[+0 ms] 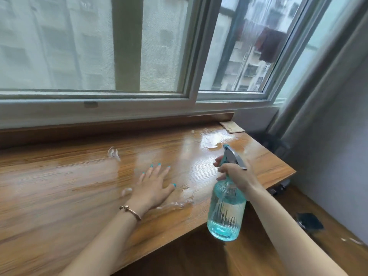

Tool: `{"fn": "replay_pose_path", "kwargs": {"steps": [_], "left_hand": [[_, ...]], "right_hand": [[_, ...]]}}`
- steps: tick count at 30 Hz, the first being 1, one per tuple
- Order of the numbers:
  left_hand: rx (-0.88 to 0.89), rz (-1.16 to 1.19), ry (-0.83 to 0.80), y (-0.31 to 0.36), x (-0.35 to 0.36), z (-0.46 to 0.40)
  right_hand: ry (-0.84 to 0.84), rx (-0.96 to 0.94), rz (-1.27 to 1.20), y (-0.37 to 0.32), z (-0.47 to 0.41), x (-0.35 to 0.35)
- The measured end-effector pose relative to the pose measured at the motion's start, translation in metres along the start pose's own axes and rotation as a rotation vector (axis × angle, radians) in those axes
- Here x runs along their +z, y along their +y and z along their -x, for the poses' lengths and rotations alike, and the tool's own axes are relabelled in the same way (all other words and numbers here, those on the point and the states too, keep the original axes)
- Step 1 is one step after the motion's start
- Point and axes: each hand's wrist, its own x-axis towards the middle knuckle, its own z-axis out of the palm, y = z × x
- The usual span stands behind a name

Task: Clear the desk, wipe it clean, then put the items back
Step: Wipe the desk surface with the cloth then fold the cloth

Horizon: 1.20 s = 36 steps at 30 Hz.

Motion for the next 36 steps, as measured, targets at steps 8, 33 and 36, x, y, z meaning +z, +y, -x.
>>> {"fn": "replay_pose_path", "kwargs": {"steps": [8,33,36], "left_hand": [[-0.134,0.029,0.005,0.050,0.029,-0.062],[-0.366,-0.115,0.139,0.008,0.056,-0.196],[-0.368,-0.093,0.224,0.007,0.061,-0.196]], "right_hand": [[-0.079,-0.159,-0.001,-0.001,-0.120,-0.029],[-0.204,-0.380,0.271,0.112,-0.288,0.106],[-0.217,-0.388,0.196,0.106,-0.301,0.117]]}}
